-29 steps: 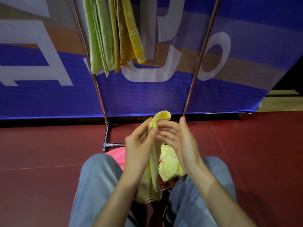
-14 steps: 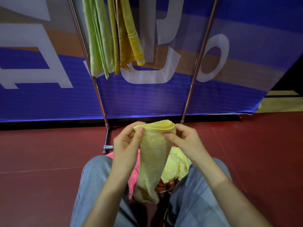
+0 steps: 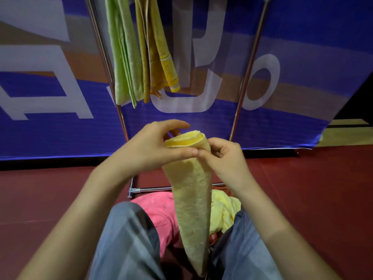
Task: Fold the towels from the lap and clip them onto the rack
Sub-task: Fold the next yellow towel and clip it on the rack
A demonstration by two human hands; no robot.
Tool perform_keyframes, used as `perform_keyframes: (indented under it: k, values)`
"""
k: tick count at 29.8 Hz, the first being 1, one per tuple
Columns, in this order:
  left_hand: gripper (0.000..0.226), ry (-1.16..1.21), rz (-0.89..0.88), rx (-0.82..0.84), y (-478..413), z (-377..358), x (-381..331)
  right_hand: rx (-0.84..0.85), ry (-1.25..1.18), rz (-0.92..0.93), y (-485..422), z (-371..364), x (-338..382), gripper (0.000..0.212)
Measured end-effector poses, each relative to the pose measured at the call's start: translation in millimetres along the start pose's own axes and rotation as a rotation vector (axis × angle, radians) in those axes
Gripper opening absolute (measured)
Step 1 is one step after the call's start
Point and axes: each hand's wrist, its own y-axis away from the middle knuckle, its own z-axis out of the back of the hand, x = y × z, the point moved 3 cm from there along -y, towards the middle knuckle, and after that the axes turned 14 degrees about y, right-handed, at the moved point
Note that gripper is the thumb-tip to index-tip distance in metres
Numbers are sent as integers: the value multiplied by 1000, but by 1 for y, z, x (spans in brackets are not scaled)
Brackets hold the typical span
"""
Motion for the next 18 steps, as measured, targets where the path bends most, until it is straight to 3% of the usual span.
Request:
perform_keyframes:
  k: [6, 13, 18]
  values:
    - [20, 6, -105, 36, -8, 5, -15, 29, -53, 16, -4, 6, 6, 6]
    - [13, 144, -266, -167, -6, 22, -38, 324, -52, -189, 22, -5, -36, 21]
    - [10, 118, -258, -279, -9, 35, -31, 302, -85, -234, 17, -3, -47, 19]
